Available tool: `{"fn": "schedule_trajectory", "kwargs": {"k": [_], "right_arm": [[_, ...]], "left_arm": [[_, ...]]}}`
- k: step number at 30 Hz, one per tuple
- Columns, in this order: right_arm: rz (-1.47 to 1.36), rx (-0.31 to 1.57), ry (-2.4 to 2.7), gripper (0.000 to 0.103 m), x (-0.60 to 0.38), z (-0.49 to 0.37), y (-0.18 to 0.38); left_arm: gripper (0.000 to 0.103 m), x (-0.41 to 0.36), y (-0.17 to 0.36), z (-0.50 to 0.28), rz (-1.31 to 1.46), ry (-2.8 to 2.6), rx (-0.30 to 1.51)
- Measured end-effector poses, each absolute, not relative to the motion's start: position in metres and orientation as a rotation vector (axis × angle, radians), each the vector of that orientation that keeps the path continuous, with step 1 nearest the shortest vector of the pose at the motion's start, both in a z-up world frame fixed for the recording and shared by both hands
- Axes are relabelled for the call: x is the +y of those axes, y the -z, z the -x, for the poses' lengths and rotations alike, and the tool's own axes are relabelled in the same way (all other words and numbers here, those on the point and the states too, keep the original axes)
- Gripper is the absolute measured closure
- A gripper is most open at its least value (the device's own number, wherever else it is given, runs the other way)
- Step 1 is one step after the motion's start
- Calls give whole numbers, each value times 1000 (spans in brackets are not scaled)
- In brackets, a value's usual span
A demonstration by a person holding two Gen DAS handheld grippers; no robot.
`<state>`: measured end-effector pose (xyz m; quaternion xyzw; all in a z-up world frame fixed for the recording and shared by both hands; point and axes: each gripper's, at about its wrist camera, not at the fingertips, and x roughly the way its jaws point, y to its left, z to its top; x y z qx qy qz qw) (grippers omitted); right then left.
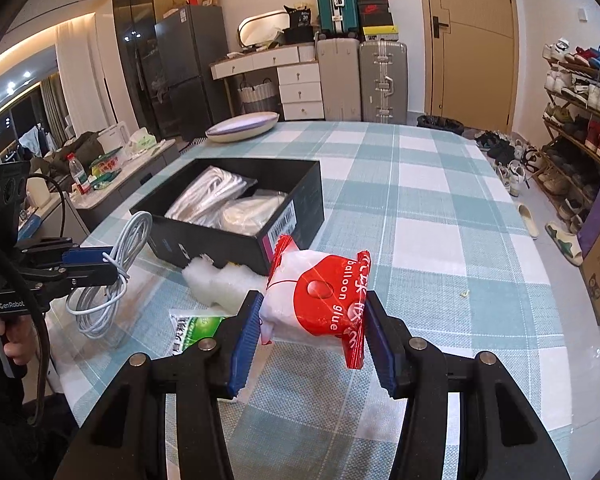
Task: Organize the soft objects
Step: 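Carry the cable and red packet over the black box and lower them inside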
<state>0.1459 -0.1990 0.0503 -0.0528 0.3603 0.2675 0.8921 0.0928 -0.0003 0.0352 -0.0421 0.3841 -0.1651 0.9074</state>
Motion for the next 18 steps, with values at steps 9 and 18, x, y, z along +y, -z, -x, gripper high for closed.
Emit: {"fn": "schedule_trajectory", "kwargs": {"k": [9, 18], "right_arm": [[101, 697, -583, 53, -194, -135, -64], [82, 671, -617, 53, -183, -130, -72]], "left_arm": [[76, 5, -54, -86, 97, 323, 725], [76, 13, -68, -91, 110, 280, 674]]}}
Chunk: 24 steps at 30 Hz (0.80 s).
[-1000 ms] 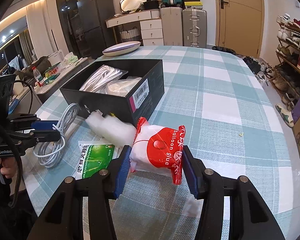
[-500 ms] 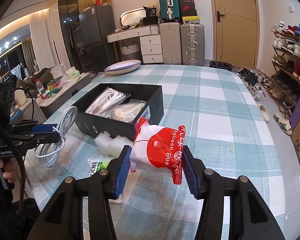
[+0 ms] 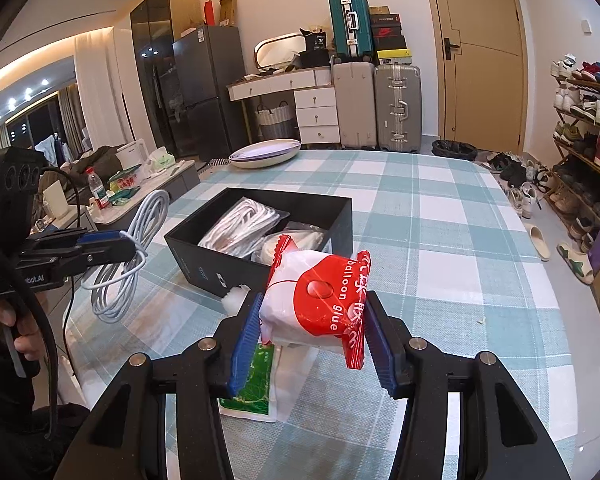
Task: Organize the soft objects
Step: 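Carry the cable and red packet over the black box and lower them inside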
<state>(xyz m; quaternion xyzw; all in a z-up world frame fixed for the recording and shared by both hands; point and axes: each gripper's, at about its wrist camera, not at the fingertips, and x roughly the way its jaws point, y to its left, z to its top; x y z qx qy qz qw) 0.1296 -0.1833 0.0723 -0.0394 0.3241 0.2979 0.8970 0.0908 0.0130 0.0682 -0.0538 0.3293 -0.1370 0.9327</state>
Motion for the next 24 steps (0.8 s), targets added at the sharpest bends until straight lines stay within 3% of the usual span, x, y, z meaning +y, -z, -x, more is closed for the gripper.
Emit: {"fn": "schedule_trajectory", "kwargs": {"k": [24], "right_arm": [[85, 638, -654, 53, -159, -144, -97]], "left_arm": [[76, 23, -96, -129, 95, 217, 612]]}}
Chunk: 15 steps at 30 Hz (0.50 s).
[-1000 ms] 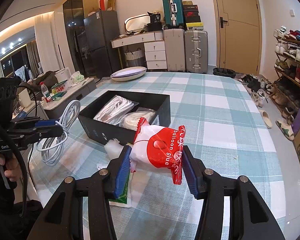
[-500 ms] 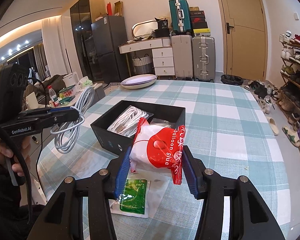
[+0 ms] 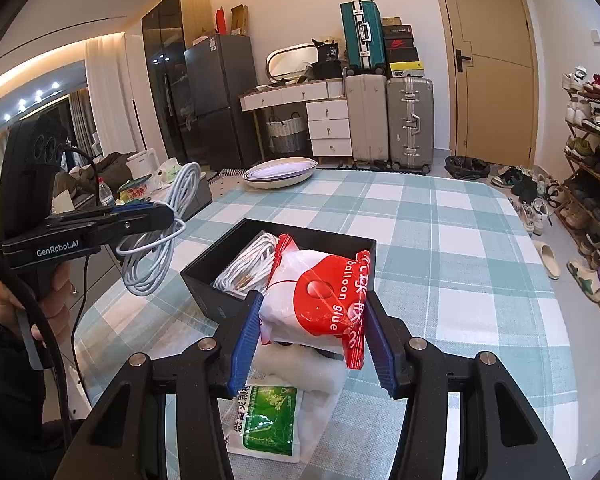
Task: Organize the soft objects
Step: 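Carry the cable and red packet over the black box and lower them inside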
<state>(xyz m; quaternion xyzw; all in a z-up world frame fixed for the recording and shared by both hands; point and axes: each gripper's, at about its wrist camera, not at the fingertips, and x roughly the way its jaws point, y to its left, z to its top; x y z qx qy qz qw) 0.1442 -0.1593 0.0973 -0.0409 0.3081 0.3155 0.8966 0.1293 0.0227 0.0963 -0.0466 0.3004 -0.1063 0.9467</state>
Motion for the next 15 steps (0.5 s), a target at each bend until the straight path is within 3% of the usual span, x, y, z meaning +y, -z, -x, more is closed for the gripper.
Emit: {"fn": "schedule_trajectory", "kwargs": {"k": [15], "right_arm": [[87, 663, -671, 53, -138, -172, -91]], "left_arm": [[76, 20, -89, -166, 113, 223, 617]]}}
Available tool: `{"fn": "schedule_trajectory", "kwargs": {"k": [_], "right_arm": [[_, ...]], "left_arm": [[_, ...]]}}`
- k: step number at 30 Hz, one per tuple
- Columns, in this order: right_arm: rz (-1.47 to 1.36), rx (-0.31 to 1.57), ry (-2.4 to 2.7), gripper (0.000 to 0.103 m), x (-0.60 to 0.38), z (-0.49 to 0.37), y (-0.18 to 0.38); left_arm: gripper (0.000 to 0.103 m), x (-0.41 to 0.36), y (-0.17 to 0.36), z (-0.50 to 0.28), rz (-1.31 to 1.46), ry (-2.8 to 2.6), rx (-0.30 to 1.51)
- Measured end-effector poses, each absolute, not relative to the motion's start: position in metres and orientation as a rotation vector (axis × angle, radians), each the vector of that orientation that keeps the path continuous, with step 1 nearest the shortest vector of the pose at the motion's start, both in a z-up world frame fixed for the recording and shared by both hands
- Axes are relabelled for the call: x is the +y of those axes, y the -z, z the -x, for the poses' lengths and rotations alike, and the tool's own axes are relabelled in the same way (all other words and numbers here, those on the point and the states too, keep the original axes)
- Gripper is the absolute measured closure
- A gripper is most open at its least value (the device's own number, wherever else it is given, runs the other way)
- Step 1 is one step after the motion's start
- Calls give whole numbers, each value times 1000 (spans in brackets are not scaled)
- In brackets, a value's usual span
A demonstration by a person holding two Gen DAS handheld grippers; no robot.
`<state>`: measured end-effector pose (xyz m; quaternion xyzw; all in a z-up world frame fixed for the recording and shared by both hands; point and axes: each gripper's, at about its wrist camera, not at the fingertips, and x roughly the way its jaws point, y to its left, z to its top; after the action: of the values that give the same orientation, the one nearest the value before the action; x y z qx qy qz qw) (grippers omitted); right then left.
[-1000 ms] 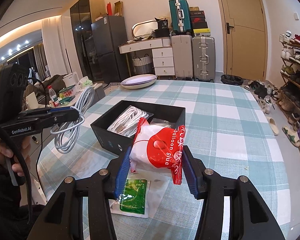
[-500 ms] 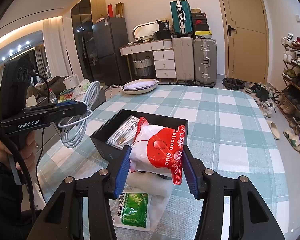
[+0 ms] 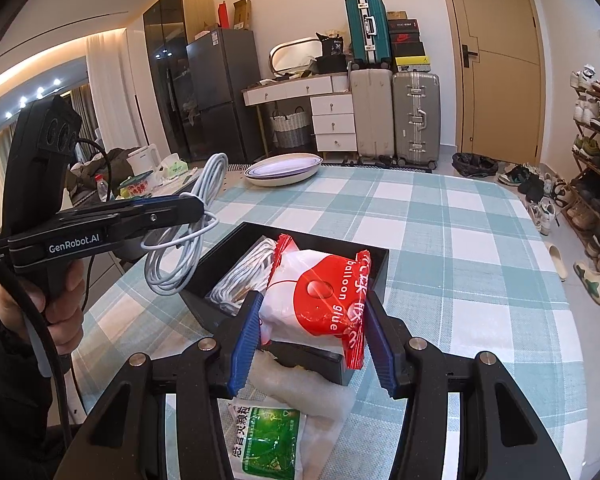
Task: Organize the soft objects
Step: 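Carry the cable and red packet over the black box and lower them inside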
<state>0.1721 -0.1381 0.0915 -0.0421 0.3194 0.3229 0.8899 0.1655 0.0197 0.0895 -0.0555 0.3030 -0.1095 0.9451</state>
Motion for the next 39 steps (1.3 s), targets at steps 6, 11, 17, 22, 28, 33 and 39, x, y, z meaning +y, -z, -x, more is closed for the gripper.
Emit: {"fn": "schedule_trajectory", "kwargs": {"k": [6, 11, 17, 22, 28, 33, 39], "right_arm": [[96, 677, -674, 53, -131, -181, -87], [105, 685, -670, 53, -126, -188, -83], [122, 701, -664, 53, -117, -198, -75], [141, 708, -648, 53, -110, -206, -69], [172, 714, -633, 53, -101, -213, -64], [185, 726, -625, 53, -97, -222, -56], [218, 736, -633, 53, -90, -227, -50]], "left_arm": [[76, 16, -82, -179, 118, 228, 625], [76, 15, -74, -186, 133, 232, 620], [76, 13, -64, -194, 135, 230, 624], [76, 13, -55, -198, 135, 225, 623], [76, 9, -46, -200, 111, 212, 629], [76, -1, -37, -197, 29, 190, 639], [76, -6, -31, -194, -20, 189, 659]]}}
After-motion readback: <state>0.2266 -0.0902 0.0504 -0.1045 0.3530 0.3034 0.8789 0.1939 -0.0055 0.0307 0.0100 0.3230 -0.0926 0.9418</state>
